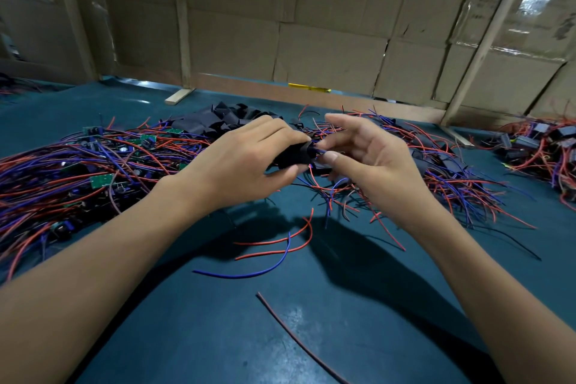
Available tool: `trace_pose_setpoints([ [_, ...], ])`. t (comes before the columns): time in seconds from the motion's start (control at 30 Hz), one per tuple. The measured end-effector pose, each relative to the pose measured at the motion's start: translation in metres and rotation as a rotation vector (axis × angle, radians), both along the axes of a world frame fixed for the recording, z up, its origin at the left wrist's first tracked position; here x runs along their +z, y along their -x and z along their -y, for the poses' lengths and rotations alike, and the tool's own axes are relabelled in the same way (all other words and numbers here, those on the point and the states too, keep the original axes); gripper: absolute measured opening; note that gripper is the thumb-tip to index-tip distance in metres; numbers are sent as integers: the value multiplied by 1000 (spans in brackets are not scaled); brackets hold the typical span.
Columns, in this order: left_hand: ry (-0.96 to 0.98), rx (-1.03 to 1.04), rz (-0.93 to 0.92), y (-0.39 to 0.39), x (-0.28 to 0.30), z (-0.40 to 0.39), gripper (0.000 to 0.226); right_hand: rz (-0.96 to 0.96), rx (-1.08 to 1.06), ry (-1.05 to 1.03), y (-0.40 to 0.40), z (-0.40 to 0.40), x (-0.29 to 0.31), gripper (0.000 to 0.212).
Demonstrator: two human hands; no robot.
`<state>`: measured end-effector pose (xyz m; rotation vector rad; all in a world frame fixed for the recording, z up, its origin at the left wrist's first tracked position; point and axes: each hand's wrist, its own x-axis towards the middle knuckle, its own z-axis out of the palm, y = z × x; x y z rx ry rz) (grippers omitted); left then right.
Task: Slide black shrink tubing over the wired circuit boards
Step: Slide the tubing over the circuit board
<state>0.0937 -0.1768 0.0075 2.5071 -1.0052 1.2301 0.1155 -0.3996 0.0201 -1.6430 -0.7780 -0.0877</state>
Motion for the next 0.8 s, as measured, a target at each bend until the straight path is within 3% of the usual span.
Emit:
trace_pose_setpoints([
  [0.17, 9, -39, -20, -2, -2, -2, 32, -208, -113, -36, -3, -1, -3, 27],
  [0.27, -4, -42, -27, -3, -3, -3, 31, -256, -112, 60, -2, -1, -3, 23],
  [0.4, -14, -33, -22, -4, -2, -7, 35, -323, 22, 1, -2, 1, 2, 9],
  [0.57, -21, -42, -25, -1, 1, -7, 35, -326, 109, -107, -1, 0, 4, 28],
  [0.8, -14, -46, -91, 0, 3, -7, 39, -329, 101, -229, 0, -1, 5, 27],
])
